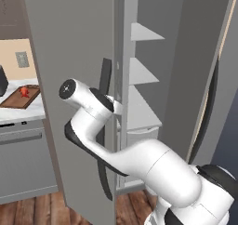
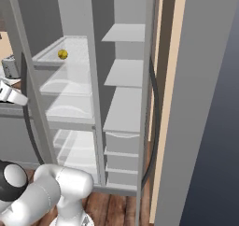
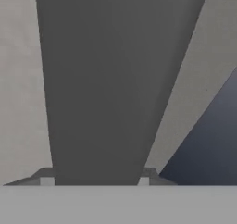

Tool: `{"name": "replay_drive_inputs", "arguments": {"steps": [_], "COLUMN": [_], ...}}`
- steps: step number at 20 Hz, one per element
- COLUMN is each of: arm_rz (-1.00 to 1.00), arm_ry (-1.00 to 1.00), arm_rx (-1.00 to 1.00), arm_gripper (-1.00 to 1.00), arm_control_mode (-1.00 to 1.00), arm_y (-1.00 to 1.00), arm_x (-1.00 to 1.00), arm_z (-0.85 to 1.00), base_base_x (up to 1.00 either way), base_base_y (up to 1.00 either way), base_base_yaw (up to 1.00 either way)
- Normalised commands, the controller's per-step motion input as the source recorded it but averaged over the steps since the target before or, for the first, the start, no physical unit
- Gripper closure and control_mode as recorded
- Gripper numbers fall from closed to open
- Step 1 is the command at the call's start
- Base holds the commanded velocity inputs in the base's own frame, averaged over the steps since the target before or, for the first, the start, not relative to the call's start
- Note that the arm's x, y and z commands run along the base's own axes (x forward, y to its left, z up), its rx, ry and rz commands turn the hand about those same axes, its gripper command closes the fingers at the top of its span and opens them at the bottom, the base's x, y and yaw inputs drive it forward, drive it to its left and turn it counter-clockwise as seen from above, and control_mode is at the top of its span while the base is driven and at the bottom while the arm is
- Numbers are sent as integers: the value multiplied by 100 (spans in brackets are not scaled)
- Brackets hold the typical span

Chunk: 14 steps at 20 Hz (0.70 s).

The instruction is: Retrieve a lemon from the fridge and place it on the cutting board with the fish.

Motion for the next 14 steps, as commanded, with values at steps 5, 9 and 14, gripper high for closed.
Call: {"name": "replay_drive_inputs", "arguments": {"steps": [5,9,14], "arm_rz": [0,0,0], "arm_ry": [0,0,0], "arm_rx": [0,0,0], "arm_gripper": [100,-100,-100], "arm_control_mode": [-100,-100,-100], "arm_y": [32,17,0], "arm_x": [0,0,-1], "arm_z": [-2,-2,-1], "base_base_x": [0,0,0], "base_base_y": [0,0,0], "base_base_yaw": [0,0,0]}}
